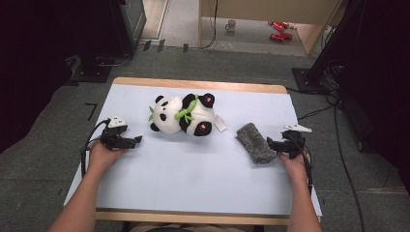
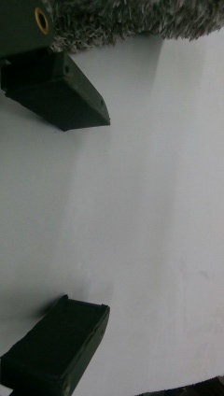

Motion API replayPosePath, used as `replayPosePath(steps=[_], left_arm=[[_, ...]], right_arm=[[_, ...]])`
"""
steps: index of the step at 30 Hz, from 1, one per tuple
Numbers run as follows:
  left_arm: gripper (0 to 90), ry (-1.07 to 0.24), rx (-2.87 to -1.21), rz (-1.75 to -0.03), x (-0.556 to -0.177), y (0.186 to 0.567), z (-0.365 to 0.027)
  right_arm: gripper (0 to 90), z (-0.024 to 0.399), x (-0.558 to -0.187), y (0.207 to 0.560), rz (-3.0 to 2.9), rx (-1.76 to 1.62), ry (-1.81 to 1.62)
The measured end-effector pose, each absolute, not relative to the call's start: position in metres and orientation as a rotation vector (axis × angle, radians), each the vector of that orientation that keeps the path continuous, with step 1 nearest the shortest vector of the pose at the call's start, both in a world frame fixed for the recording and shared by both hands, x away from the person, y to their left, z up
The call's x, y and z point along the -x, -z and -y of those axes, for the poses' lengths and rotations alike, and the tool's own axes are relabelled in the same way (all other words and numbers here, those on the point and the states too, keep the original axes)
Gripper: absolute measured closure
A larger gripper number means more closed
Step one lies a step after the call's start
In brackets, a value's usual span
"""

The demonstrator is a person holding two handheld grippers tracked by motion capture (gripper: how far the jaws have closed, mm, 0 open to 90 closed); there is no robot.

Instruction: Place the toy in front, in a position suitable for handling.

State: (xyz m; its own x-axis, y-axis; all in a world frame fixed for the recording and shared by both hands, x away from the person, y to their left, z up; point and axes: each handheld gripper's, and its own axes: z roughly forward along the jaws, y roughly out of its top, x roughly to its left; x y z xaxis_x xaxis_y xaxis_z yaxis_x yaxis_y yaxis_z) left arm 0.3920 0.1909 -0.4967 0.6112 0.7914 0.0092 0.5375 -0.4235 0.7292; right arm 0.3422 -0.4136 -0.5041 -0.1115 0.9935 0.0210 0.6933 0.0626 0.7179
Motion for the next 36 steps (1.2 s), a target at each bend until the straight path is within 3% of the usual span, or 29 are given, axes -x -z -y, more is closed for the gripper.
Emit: replayPosePath(steps=[36], left_arm=[[23.2,-0.435,-2.152,-1.079,-0.3929,0.4905,-0.1881]], right_arm=[[8.1,0.4137,-0.3423,0.5042,-1.859,-1.679,-0.808]])
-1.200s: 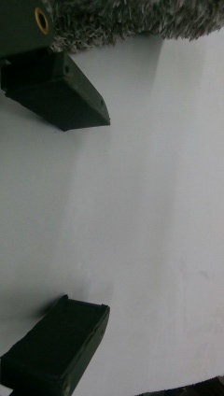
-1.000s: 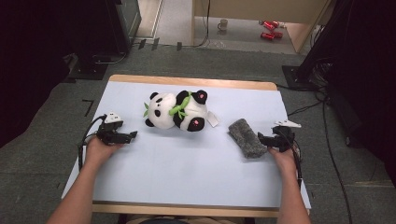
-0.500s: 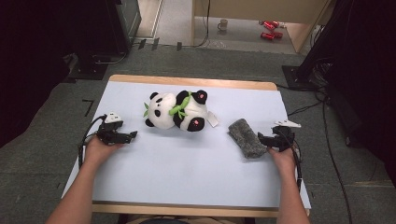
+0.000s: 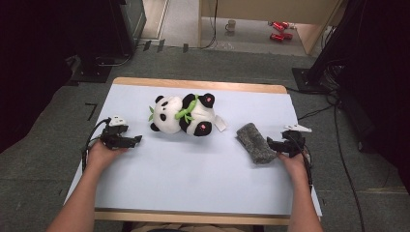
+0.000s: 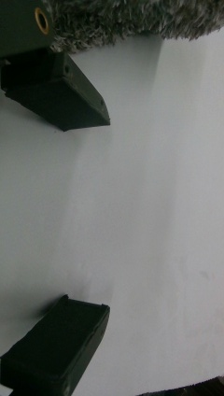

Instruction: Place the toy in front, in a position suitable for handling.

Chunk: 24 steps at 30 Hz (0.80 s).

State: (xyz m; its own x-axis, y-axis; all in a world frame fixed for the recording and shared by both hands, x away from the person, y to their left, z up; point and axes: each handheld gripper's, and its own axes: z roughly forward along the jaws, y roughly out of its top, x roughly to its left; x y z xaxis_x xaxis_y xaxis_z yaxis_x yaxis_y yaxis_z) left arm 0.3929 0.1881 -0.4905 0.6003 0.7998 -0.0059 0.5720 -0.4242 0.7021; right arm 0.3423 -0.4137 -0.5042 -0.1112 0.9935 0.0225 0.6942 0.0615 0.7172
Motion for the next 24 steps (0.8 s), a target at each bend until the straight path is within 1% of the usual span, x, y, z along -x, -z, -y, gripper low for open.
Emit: replayPosePath(steps=[3,4,8,13,18,24], left_arm=[[23.3,-0.42,-2.14,-1.087,-0.393,0.488,-0.187],[23.3,-0.391,-2.13,-1.093,-0.393,0.486,-0.187],[23.3,-0.351,-2.139,-1.13,-0.396,0.479,-0.185],[23.5,-0.348,-2.121,-1.084,-0.395,0.47,-0.177],[23.4,-0.367,-2.084,-1.106,-0.395,0.463,-0.171],[23.6,-0.348,-2.064,-1.087,-0.396,0.453,-0.168]], right_arm=[[8.1,0.414,-0.342,0.504,-1.859,-1.679,-0.808],[8.1,0.414,-0.342,0.504,-1.859,-1.679,-0.808],[8.1,0.414,-0.342,0.504,-1.86,-1.68,-0.809],[8.1,0.414,-0.342,0.504,-1.86,-1.68,-0.809],[8.1,0.414,-0.342,0.504,-1.86,-1.68,-0.808],[8.1,0.414,-0.342,0.504,-1.86,-1.68,-0.809]])
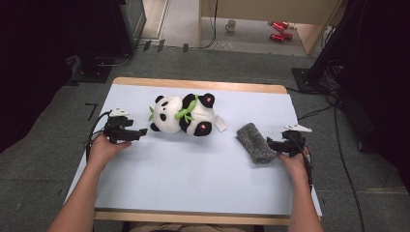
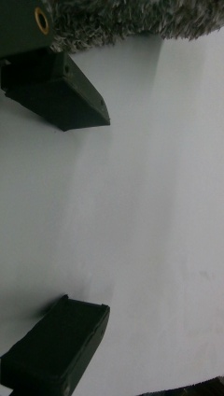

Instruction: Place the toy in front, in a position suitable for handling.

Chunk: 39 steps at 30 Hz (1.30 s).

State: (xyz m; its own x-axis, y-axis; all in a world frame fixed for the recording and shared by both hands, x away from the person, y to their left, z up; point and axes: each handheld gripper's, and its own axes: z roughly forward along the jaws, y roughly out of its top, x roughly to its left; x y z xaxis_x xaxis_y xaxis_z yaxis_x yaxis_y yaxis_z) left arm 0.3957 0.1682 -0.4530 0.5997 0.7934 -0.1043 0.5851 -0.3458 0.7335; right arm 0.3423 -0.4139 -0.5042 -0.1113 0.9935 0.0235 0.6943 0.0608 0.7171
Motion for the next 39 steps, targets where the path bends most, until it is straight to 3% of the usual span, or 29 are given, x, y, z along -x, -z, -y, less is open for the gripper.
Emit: replayPosePath(steps=[8,12,39], left_arm=[[25.9,-0.334,-2.069,-1.014,-0.392,0.43,-0.155],[31.7,-0.32,-2.051,-1.006,-0.391,0.422,-0.152],[35.6,-0.267,-2.062,-0.866,-0.397,0.388,-0.089]], right_arm=[[8.1,0.414,-0.342,0.504,-1.859,-1.679,-0.808],[8.1,0.414,-0.342,0.504,-1.859,-1.678,-0.808],[8.0,0.414,-0.342,0.504,-1.861,-1.68,-0.809]])
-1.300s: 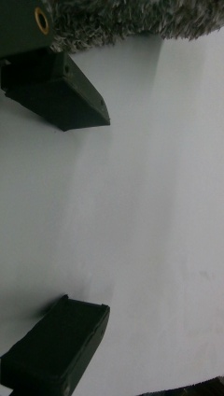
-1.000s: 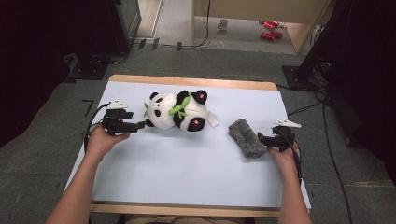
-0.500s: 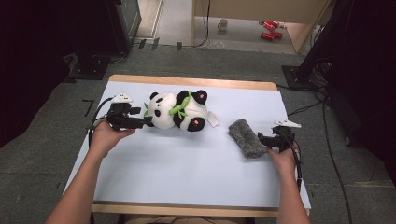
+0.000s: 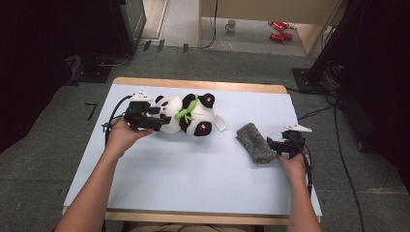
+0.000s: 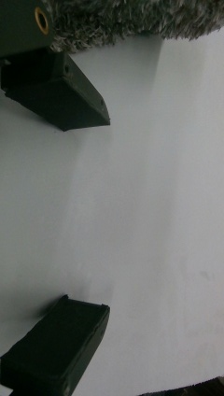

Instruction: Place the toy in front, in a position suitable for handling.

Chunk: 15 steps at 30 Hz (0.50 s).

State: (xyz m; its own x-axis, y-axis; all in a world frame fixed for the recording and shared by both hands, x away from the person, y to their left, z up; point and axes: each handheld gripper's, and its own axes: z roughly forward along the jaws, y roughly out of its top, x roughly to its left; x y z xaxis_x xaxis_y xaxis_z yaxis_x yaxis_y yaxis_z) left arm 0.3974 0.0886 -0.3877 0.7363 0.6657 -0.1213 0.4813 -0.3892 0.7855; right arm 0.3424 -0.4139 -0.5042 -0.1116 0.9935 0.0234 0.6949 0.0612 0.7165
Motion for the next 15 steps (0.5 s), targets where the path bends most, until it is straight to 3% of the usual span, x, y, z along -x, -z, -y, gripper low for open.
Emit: replayPosePath(steps=[15], left_arm=[[35.9,-0.262,-2.083,-0.806,-0.405,0.387,-0.055]], right_arm=[[9.0,0.412,-0.34,0.503,-1.841,-1.7,-0.795]])
